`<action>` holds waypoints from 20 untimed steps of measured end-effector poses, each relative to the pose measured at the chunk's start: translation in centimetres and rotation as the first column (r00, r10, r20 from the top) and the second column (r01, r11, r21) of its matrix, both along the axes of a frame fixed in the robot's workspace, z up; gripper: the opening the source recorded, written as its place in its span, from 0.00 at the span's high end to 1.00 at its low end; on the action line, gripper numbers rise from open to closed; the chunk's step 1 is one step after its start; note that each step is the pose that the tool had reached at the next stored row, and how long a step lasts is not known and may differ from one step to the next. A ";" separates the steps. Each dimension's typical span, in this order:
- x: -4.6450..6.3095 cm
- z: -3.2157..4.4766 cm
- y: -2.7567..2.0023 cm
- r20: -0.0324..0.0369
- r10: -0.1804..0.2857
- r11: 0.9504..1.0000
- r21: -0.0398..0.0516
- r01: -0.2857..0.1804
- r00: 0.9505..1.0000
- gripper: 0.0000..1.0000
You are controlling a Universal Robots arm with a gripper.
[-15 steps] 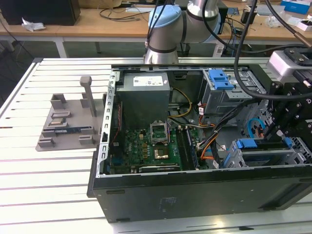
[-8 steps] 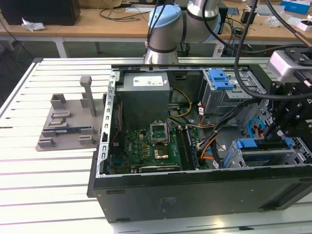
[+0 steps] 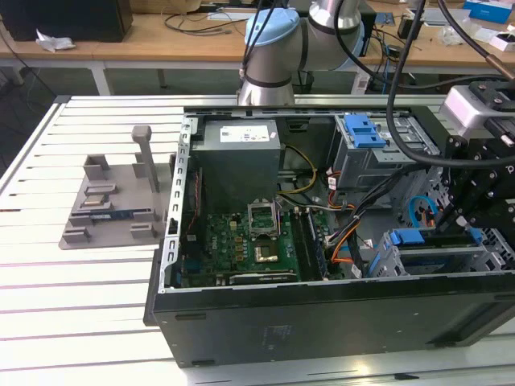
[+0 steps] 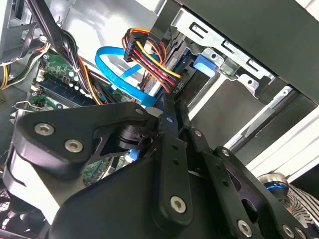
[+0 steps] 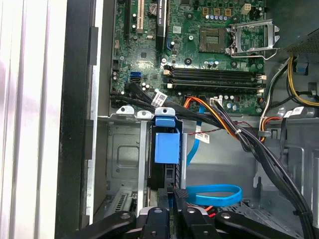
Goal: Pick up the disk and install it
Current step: 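Insert the second disk wire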
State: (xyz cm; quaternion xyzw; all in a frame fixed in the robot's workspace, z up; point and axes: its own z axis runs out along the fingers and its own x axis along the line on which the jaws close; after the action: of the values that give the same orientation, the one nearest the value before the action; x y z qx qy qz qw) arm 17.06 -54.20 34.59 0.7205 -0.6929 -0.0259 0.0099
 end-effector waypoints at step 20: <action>0.0 0.33 -0.61 -0.001 0.000 1.000 0.027 0.000 1.000 0.84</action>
State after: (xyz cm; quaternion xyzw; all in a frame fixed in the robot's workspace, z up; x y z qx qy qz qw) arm 17.08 -54.81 34.92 0.7205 -0.6925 -0.0355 0.0006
